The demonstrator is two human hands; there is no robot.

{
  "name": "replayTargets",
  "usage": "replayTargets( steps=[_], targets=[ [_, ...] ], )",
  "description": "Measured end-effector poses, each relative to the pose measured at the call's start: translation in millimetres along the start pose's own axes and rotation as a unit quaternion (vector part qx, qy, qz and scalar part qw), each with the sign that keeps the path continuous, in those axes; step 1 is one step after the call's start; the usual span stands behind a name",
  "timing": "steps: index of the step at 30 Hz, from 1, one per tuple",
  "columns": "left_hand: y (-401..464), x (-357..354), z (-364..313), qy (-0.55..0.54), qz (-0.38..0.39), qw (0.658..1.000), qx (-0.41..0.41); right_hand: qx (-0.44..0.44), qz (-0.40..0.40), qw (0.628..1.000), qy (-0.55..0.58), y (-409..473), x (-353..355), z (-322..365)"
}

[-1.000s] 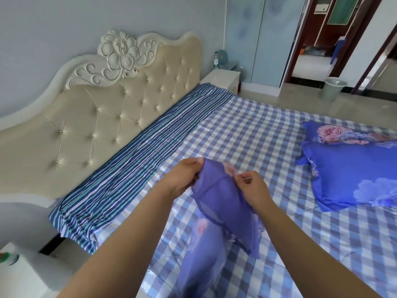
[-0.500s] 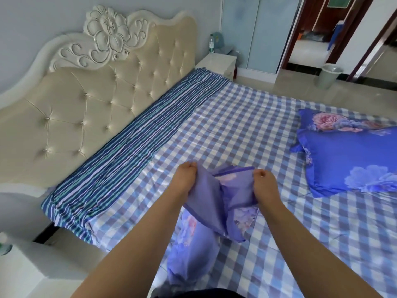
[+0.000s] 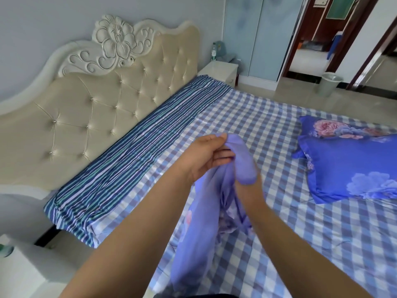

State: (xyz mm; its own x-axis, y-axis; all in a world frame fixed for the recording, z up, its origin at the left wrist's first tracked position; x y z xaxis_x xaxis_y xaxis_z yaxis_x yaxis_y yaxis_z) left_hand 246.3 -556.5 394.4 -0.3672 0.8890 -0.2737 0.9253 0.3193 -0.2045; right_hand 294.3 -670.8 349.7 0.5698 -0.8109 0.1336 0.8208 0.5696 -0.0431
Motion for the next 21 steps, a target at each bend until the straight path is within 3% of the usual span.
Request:
replayTargets(
  steps=[2,4,7,8,13,16,21],
  targets=[
    [-2,15,-5,0.135,-0.03,0.99,-0.029,-0.054,-0.032,0.996,0.056,18,27,15],
    [-5,35,-2,0.248,-0.065,0.964,-0.069,-0.086,0.02,0.983,0.162,30,32,28],
    [-11,18,25,0.308,0.049,0.947,-0.074,-0.09,0.197,0.95,0.224,18,10,63],
    [-11,8,33,0.316,0.085,0.943,-0.065,-0.088,0.213,0.946,0.226,15,10,72],
    [-7,-7,22,0.27,0.068,0.955,-0.103,-0.053,0.208,0.962,0.17,17,37,103],
    [-12,-25,15,0.318,0.121,0.938,-0.072,-0.069,0.213,0.963,0.151,1,41,111],
    [-11,-23,33,0.449,0.107,0.887,-0.025,0.03,0.22,0.926,0.306,-11,66,149]
  ],
)
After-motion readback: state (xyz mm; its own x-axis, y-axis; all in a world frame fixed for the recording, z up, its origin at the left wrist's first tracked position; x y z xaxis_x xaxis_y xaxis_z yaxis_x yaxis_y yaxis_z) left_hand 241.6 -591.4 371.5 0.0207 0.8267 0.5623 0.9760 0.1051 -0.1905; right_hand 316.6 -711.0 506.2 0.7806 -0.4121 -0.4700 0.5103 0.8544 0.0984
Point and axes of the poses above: each hand's wrist, its own y-axis towards the middle knuckle, its own x-axis out of the back of the hand, z = x × y, the point moved 9 cm from there along y, towards the middle knuckle, and after that the axes turned 6 degrees about z, right-handed, at the moved point
